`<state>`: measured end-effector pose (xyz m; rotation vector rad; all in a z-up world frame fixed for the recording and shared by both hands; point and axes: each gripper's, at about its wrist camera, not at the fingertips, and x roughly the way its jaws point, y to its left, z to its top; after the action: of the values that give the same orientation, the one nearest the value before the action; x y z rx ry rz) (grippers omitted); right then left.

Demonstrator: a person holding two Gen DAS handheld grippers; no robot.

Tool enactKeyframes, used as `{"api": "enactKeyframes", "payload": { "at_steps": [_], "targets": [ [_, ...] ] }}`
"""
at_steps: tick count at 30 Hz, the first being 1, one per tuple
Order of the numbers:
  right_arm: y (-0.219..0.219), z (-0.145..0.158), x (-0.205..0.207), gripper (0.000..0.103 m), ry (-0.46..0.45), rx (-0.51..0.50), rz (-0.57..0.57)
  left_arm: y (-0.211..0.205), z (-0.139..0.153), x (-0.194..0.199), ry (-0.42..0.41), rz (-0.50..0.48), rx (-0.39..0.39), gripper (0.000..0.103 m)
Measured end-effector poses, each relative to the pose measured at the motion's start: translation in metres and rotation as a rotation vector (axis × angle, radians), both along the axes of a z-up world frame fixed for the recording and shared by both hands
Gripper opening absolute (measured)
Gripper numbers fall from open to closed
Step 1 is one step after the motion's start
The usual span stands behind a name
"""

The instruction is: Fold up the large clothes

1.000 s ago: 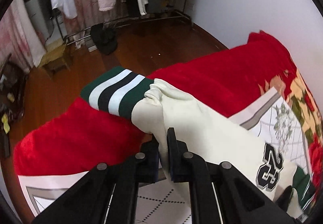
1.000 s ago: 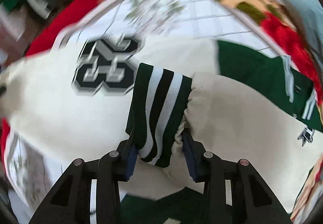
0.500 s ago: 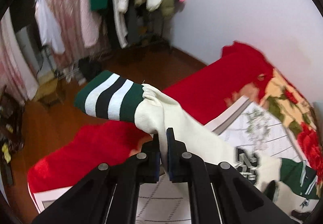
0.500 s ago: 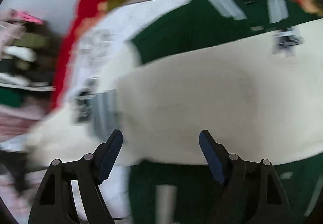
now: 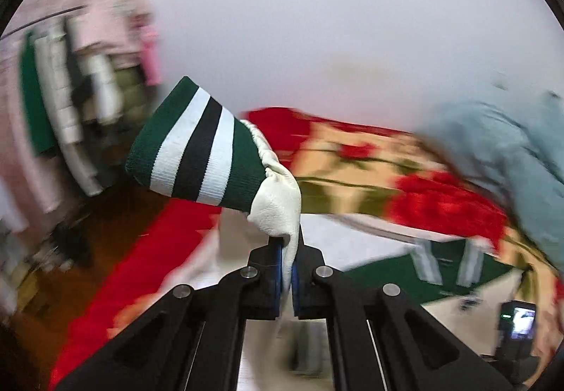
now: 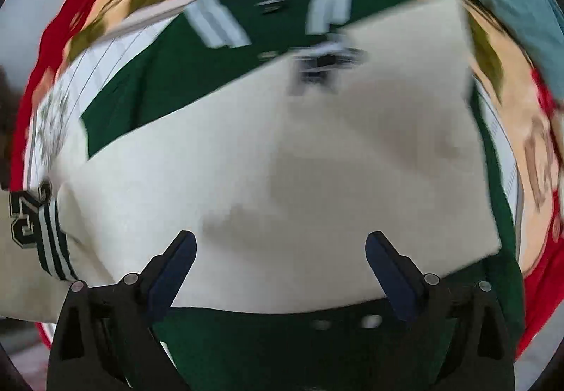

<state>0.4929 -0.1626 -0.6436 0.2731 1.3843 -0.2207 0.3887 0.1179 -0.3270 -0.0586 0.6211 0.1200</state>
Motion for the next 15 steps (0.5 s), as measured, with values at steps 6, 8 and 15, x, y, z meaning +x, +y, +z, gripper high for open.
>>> {"api": "enactKeyframes", "payload": {
  "at_steps": [6, 8, 15],
  "targets": [
    [-0.119, 0.001, -0.047, 0.098, 0.013, -0.002, -0.168, -0.164, -0.035, 0.018, 0.116, -0.342, -0.107, 0.001],
    [-0.164, 0.001, -0.065, 0.098, 0.026, -0.019, -0.236, -0.215, -0.052, 0.019, 0.160, -0.427, -0.107, 0.001],
    [-0.263, -0.005, -0.117, 0.098, 0.053, -0.001, -0.355, -0.339, -0.152, 0.020, 0.473, -0.626, -0.030, 0.007]
  ]
}}
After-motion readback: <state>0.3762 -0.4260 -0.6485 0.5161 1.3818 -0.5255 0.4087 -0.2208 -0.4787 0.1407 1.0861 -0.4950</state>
